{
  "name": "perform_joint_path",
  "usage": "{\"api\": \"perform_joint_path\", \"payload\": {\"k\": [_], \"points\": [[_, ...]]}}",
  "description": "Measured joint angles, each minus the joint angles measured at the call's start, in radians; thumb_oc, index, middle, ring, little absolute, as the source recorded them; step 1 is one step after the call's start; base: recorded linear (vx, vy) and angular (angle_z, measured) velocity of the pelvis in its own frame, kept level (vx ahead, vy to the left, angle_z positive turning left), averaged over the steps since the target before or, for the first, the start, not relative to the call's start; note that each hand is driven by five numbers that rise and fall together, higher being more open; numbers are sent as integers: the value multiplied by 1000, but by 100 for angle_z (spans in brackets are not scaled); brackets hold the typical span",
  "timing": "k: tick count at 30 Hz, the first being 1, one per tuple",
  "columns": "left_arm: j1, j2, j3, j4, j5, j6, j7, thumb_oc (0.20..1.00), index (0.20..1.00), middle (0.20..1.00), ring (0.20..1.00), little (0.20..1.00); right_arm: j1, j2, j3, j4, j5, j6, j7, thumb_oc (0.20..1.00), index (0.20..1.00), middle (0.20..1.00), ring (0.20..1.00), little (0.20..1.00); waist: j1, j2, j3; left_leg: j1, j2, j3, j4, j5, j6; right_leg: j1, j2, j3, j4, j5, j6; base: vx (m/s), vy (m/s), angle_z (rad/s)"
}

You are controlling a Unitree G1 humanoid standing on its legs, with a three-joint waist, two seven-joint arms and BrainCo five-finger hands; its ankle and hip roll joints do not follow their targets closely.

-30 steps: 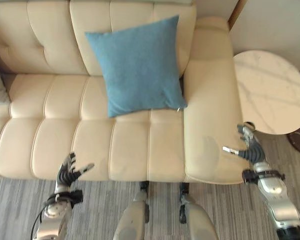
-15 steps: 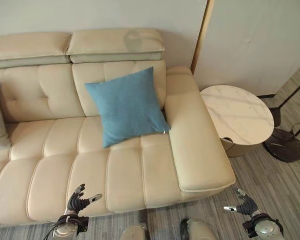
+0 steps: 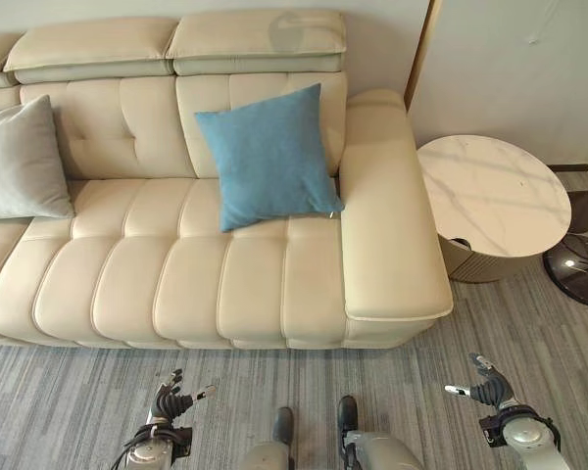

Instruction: Pick up all the scattered cushions and arrange them neatly on the sofa.

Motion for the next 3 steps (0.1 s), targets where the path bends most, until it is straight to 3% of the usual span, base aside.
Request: {"api": "perform_joint_path", "payload": {"k": [3], "points": [[4, 9, 1, 0, 0, 0, 0, 1000, 1000, 1000, 1000, 1000, 1, 14, -34, 0, 19, -1, -1, 1000, 1000, 1000, 1000, 1000, -2, -6, -7, 18, -11, 1, -21, 2, 4, 35, -14, -6, -50, 7, 9, 49, 54, 1]]}}
